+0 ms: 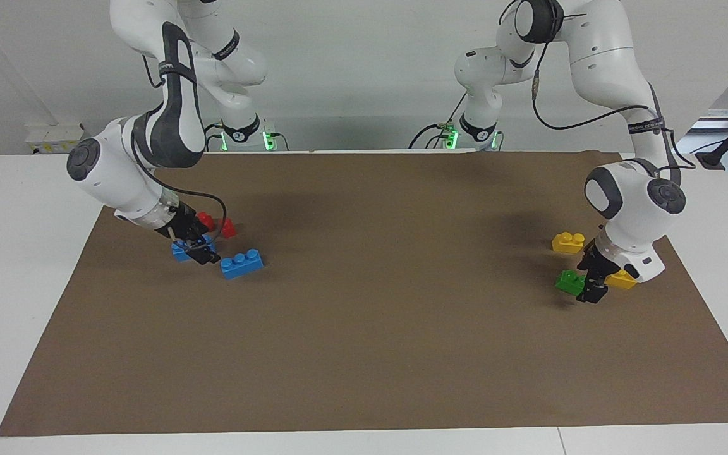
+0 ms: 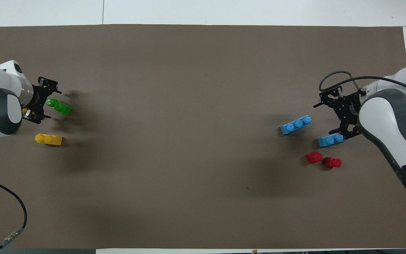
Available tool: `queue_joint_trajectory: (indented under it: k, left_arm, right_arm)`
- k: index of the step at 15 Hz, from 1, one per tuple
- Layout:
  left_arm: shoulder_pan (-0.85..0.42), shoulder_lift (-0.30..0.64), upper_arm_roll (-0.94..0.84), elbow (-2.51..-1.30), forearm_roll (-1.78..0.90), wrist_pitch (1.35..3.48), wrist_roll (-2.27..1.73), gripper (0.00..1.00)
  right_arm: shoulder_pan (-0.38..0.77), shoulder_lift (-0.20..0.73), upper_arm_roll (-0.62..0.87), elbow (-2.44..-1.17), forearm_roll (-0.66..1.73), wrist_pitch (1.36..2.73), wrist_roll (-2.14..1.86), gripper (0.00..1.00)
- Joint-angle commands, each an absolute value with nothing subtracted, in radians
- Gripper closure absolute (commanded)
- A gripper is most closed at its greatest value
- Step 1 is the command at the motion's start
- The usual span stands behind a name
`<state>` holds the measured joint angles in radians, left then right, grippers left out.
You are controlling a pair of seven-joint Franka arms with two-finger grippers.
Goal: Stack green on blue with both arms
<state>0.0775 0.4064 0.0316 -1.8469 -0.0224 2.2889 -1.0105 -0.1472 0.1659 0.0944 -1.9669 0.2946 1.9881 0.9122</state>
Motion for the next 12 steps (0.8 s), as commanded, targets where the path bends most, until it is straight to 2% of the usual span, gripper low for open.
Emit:
queue_joint_trajectory:
  k: [1, 12]
  left_arm:
    - [0.090, 0.400, 0.025, -1.867, -0.023, 2.315, -1.019, 0.00]
    - [0.107, 0.416, 0.018, -1.859, -0.094, 2.316, -1.011, 0.00]
  right_arm:
    - [-0.158, 0.182, 0.101, -1.982, 0.321, 2.023, 0.885, 0.00]
    - [-0.152, 0.262, 0.101, -1.982, 0.377, 2.095, 0.882, 0.00]
